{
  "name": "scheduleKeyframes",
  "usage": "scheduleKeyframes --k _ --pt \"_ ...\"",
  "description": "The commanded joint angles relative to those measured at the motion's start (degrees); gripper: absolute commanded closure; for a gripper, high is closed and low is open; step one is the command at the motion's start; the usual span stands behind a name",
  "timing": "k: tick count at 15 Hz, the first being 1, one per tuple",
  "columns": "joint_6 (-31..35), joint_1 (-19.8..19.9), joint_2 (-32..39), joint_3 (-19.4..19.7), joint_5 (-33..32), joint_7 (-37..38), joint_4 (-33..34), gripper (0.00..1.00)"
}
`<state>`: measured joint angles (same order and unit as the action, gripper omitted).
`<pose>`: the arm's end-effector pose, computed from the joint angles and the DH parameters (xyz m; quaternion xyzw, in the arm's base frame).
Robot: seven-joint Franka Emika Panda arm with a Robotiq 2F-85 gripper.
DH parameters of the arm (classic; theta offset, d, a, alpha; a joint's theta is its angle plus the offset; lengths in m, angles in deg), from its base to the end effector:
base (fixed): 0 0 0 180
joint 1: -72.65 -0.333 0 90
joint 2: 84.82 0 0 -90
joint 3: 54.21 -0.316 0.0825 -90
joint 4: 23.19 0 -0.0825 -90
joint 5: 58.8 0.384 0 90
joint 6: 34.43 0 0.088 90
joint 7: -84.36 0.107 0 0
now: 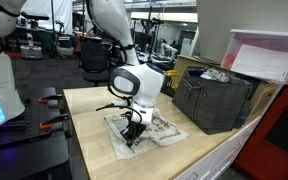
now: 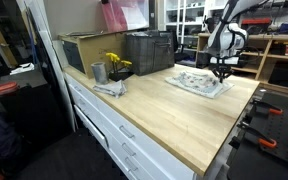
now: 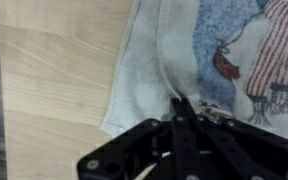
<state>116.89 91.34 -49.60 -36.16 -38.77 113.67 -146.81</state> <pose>0.4249 -0.3406 0.1150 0.7572 -0.6519 -0.0392 0.0119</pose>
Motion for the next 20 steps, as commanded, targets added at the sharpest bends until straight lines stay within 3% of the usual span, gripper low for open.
scheduleKeyframes --k 1,20 --pt "0.7 0.3 -0.8 -0.6 1.7 -0.9 0.0 1.00" --pt "1.4 -7.1 -4.2 9.6 -5.9 7.3 -3.9 1.00"
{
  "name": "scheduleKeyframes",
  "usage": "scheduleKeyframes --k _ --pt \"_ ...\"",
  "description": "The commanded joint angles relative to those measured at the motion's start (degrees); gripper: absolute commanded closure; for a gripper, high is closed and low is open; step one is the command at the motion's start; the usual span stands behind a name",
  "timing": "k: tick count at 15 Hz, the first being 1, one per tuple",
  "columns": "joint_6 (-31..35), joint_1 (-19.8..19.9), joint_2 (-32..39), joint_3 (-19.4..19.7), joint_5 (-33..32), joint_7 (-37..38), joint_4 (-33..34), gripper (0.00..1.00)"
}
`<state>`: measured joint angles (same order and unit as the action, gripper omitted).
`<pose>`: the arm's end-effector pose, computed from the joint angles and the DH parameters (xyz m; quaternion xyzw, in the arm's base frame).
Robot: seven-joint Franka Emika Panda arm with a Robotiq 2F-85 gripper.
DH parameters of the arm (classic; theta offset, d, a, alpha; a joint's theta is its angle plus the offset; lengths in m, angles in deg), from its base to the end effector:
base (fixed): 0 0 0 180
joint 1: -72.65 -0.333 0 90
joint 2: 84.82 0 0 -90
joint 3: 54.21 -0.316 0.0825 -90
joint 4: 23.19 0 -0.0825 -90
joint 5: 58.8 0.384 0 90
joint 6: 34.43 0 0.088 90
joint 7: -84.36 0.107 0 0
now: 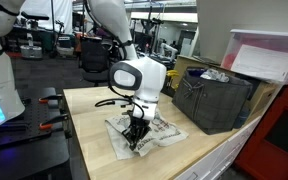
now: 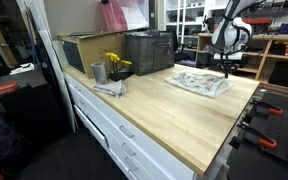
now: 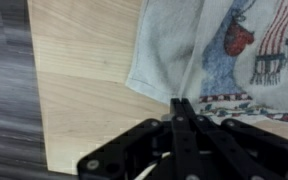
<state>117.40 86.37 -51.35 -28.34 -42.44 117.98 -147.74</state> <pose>0.4129 -0.3649 0.1431 0.7399 -0.6702 -0.0153 0.0568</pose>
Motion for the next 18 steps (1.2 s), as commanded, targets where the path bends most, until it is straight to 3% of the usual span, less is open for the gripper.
scheduleKeyframes --k 1,7,18 --pt "0.9 -2.7 -2.6 2.3 -2.8 3.8 -3.5 1.00" --pt "1.1 -5.3 -4.2 4.2 -5.7 8.5 -6.4 1.00" --pt "0.4 -5.0 -3.8 5.5 -8.2 11.5 -6.9 1.00"
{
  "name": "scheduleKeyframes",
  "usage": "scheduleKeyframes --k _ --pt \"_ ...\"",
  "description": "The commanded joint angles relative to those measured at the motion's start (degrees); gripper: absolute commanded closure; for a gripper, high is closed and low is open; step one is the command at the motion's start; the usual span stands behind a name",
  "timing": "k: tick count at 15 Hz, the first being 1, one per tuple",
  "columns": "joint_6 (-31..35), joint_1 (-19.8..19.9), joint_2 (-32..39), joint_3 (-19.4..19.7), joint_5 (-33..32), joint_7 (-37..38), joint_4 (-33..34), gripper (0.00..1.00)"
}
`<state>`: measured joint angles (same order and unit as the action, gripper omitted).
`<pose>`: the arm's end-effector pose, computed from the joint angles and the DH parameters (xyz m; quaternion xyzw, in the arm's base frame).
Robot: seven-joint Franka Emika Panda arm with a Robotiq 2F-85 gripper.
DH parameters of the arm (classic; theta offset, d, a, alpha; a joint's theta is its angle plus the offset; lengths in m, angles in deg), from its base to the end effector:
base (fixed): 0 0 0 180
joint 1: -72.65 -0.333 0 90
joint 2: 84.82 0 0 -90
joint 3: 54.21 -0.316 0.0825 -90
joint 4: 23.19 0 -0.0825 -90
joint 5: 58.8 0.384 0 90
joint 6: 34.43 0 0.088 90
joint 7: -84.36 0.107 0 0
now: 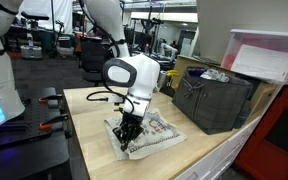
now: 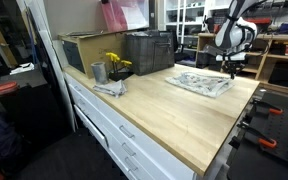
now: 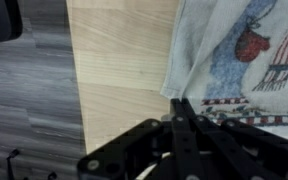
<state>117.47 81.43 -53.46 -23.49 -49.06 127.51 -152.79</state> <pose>0.3907 -0.3501 0.1458 0.7135 -0.6929 -0.0294 0.0995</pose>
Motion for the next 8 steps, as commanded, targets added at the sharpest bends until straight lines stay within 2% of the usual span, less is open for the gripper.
scheduleKeyframes --k 1,4,5,7,8 --pt "0.2 0.2 -1.6 0.5 -1.4 1.9 -1.9 1.00" --pt "-0.2 0.5 -1.5 0.5 -1.1 1.9 -2.1 1.00" --pt "-0.2 0.7 -1.5 0.4 -1.1 1.9 -2.2 0.74" --pt "-0.2 0.8 -1.7 0.5 -1.0 2.0 -2.3 0.68" --pt "-0.1 0.7 -1.8 0.5 -1.0 2.0 -2.3 0.59"
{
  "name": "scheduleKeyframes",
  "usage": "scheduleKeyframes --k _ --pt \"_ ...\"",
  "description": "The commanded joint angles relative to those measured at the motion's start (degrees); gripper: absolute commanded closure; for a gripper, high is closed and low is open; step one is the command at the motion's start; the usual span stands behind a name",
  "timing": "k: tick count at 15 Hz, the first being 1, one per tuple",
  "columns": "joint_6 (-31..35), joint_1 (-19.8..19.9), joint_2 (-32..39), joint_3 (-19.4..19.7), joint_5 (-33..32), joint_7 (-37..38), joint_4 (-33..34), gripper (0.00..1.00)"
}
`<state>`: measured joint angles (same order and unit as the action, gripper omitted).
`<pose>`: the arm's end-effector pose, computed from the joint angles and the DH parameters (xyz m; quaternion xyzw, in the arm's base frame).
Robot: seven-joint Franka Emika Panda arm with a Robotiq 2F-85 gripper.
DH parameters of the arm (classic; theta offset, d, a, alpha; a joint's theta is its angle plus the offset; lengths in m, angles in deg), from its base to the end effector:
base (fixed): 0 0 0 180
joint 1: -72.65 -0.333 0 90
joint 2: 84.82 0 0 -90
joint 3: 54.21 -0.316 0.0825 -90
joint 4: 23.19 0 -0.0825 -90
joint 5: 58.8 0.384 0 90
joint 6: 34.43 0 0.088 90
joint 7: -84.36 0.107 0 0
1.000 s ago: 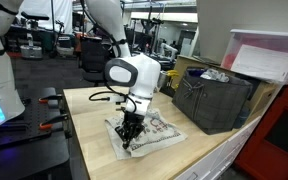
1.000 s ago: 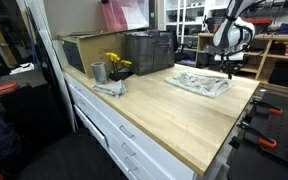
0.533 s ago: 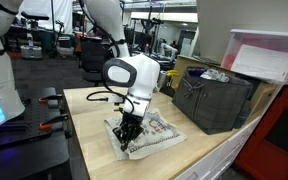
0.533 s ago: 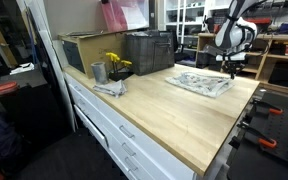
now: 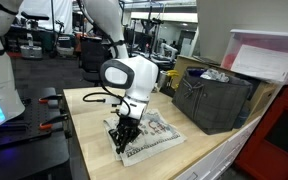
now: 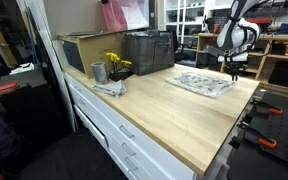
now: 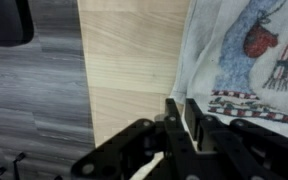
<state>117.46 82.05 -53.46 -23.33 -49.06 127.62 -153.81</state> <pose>0.3789 -0.3519 0.1411 0.7068 -0.6991 -0.0383 0.1011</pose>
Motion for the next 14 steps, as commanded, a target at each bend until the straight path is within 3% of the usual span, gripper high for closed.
scheduleKeyframes --k 1,8,14 --pt "0.0 0.0 -2.0 0.5 -1.1 1.9 -1.3 0.52" --pt "-0.7 -1.8 -3.5 -3.1 -1.2 1.1 1.8 0.01" --pt "-1.2 -4.1 1.1 -9.6 -0.8 1.8 10.1 0.00"
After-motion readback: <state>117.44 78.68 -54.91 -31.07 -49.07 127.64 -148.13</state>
